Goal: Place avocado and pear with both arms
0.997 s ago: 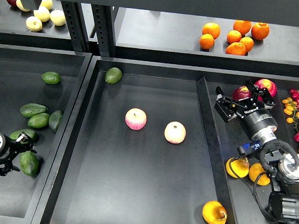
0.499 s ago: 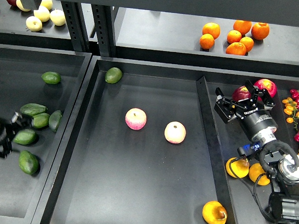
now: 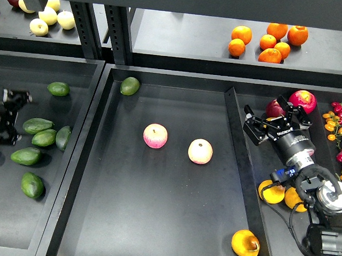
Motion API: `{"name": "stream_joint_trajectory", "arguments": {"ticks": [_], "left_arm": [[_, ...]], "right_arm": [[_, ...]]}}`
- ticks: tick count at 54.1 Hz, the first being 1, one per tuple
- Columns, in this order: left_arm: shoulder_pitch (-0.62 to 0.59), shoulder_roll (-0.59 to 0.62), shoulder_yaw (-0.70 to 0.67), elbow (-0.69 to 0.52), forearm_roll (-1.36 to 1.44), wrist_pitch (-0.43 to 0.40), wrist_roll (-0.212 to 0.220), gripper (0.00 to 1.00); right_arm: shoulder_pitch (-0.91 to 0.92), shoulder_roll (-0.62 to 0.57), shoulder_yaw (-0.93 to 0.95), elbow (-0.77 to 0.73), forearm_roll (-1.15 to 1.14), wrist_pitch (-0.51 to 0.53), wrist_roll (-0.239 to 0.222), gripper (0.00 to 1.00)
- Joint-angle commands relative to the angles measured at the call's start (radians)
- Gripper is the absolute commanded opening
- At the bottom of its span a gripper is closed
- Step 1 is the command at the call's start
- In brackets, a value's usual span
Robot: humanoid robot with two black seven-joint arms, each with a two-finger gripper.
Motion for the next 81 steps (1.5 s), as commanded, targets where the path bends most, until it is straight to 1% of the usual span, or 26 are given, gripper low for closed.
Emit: {"name": "stream_joint_trajectory", "arguments": {"ticks": [1,6,14,25,30,40,44,53,54,63,68,72,81], "left_arm": [[0.031,-0.041,-0.097,0.004,-0.071,0.000,0.000,0.99],[0.077,-0.113,-0.235,0.004,-0.095,0.000,0.000,0.99],[0.112,-0.216,-0.398,0.004,-0.097,0.000,0.000,0.99],[0.187,-0.389,-0.619,0.000,-0.098,0.000,0.000,0.99],[0.224,-0.451,-0.685,0.000,-0.098,0.000,0.000,0.99],[0.302,-0.578,-0.820,-0.035,-0.098,0.000,0.000,0.99],[0.325,-0.630,-0.861,-0.061,-0.098,0.000,0.000,0.99],[0.388,-0.640,-0.898,-0.150,-0.098,0.000,0.000,0.99],[0.411,-0.640,-0.918,-0.182,-0.098,0.000,0.000,0.99],[0.443,-0.640,-0.943,-0.230,-0.098,0.000,0.000,0.99],[0.448,-0.640,-0.946,-0.233,-0.098,0.000,0.000,0.99],[0.451,-0.640,-0.956,-0.240,-0.098,0.000,0.000,0.99],[0.506,-0.640,-0.972,-0.285,-0.098,0.000,0.000,0.99]], "right_arm": [[-0.009,0.000,-0.012,0.002,0.001,0.001,0.000,1.00],[-0.020,0.000,-0.038,0.004,0.003,0.002,-0.002,1.00],[-0.021,0.000,-0.084,0.004,0.004,0.034,-0.002,1.00],[-0.018,-0.150,-0.161,0.004,0.009,0.059,-0.029,1.00],[-0.009,-0.222,-0.202,0.004,0.010,0.086,-0.043,1.00],[0.054,-0.376,-0.345,0.002,0.010,0.117,-0.092,1.00],[0.091,-0.446,-0.414,0.004,0.010,0.142,-0.096,1.00],[0.195,-0.560,-0.580,0.004,0.004,0.226,-0.096,1.00],[0.242,-0.592,-0.642,0.004,-0.004,0.255,-0.096,1.00],[0.376,-0.701,-0.823,0.004,-0.051,0.388,-0.096,1.00],[0.459,-0.736,-0.928,0.005,-0.099,0.388,-0.096,1.00],[0.519,-0.741,-1.009,0.007,-0.149,0.388,-0.096,1.00],[0.624,-0.741,-1.138,0.002,-0.312,0.388,-0.096,1.00]]}}
